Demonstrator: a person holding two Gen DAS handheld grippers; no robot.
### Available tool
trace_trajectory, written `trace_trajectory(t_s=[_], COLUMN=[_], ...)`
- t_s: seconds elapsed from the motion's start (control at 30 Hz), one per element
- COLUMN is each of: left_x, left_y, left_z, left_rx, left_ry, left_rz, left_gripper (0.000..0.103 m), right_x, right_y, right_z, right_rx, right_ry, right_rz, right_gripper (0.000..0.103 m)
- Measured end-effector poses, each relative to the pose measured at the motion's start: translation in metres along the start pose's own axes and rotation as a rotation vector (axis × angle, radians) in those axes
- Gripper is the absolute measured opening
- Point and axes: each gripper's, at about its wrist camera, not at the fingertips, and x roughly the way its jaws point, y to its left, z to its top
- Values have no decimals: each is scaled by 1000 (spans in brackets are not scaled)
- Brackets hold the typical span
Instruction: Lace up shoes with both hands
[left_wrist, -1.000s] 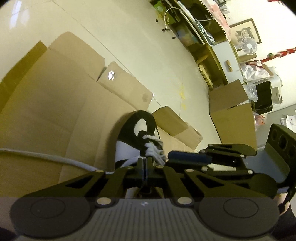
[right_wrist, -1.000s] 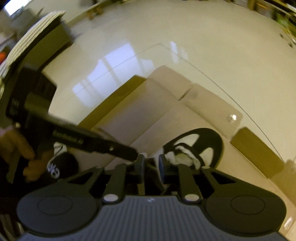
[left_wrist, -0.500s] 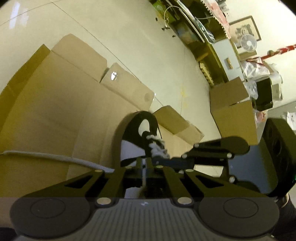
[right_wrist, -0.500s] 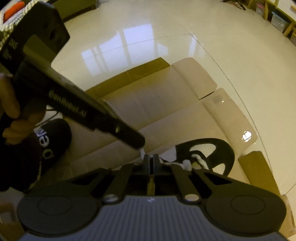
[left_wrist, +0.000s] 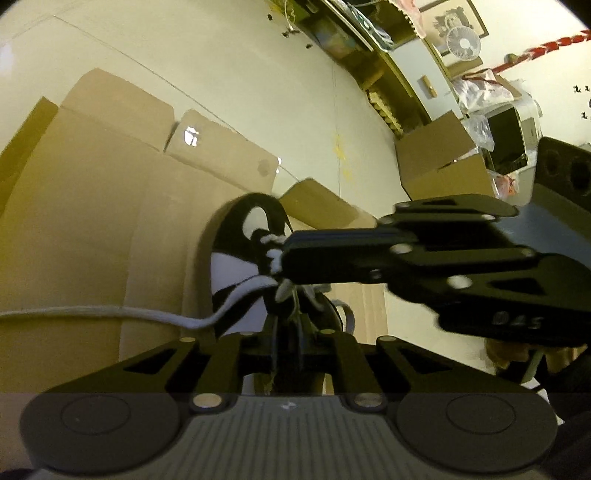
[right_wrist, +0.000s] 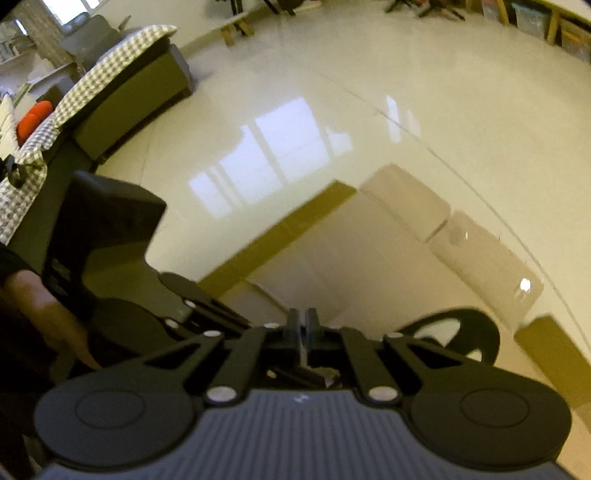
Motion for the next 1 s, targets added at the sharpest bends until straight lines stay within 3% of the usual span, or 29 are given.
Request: trace_trajectory(t_s=[0.13,0.43,0.47,0.5,0.57,0.73,0.87,1.0], left_x=[-9,-13,-14,-14,-16,-16,-12,-11], left_y=[-1,-15,-17,-19,-21,-22,-13,3], left_z=[4,5,5,6,7,10,7,7], left_rx=[-6,38,46,50,63,68,7,-117], left_ry=[-46,-73,-76,-80,-101,-110,-74,-60], left_rz=[-30,-50,-49,-45,-37,-13,8,-28], left_gripper=[11,11,16,29,44,48,58,59], right_x=[-3,-22,-24,-26,-31,-34,-33,-28], right_y=[2,5,2,0,-3,-15,-33,-48], right_z=[5,15,17,19,23,26,15,0], right_rx=[7,40,50,61,62,58,109,149], right_ry=[-12,-79,-92,-105,-128,-137,-124,-85], right_rz=[0,30,31,37,37,-40,-128,-178], right_gripper=[3,3,0,0,0,1,10,23])
